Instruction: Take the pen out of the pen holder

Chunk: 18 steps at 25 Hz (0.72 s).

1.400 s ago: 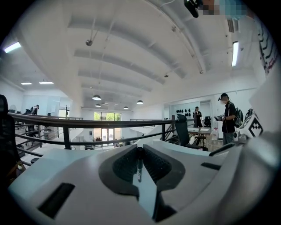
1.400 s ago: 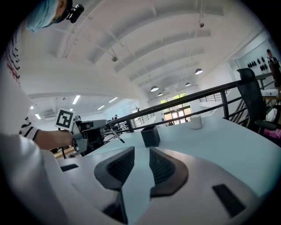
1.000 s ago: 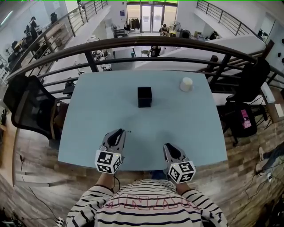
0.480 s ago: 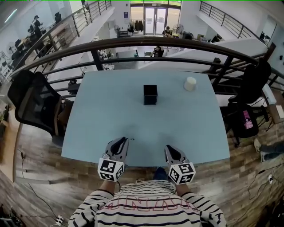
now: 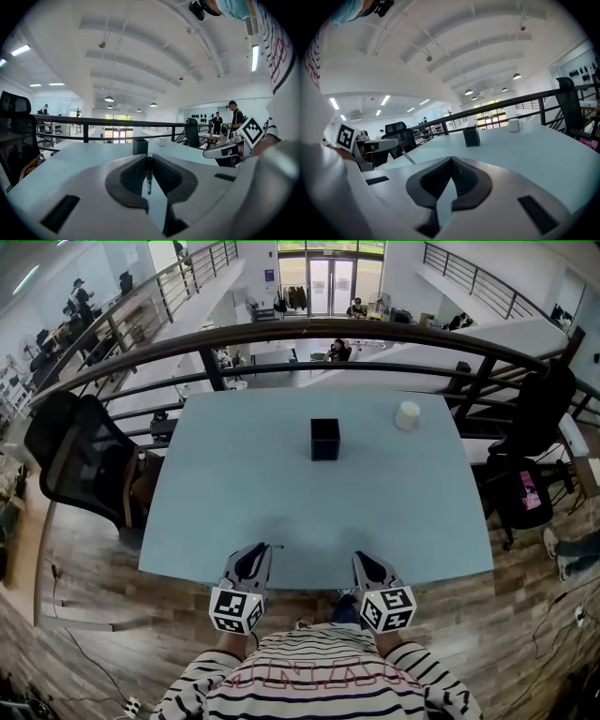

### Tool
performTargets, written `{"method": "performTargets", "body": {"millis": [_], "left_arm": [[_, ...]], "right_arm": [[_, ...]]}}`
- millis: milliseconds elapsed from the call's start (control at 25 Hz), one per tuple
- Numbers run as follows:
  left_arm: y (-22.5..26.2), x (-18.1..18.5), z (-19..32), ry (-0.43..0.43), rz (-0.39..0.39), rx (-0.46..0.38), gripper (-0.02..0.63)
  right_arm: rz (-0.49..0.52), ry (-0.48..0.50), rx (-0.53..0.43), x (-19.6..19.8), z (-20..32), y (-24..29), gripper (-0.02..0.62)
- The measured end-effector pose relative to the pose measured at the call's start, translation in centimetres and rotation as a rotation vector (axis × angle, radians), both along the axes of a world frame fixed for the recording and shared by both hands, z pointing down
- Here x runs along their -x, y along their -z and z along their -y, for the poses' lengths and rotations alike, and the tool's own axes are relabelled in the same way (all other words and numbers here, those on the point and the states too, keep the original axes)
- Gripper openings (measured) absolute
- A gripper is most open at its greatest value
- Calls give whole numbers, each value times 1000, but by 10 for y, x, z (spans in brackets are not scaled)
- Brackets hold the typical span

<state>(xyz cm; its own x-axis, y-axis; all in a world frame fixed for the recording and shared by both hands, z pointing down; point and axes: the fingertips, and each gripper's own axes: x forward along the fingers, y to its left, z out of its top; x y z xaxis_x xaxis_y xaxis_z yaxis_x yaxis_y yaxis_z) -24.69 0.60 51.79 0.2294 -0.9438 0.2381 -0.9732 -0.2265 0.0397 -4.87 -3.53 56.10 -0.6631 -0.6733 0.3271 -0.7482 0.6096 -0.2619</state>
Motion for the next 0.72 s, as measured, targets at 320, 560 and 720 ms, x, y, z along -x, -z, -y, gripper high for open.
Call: {"method": "performTargets", "body": {"millis": [320,560,720], "left_arm": [[-1,0,-4,2,18,4,55],[-4,1,0,7,16,3,55],[-4,2,5,8,15,1,55]], "right_arm": [[-12,6,-5,2,1,3,28],[-18,18,-14,5,6,2,28],[-25,27,-16,8,9,1,28]]}}
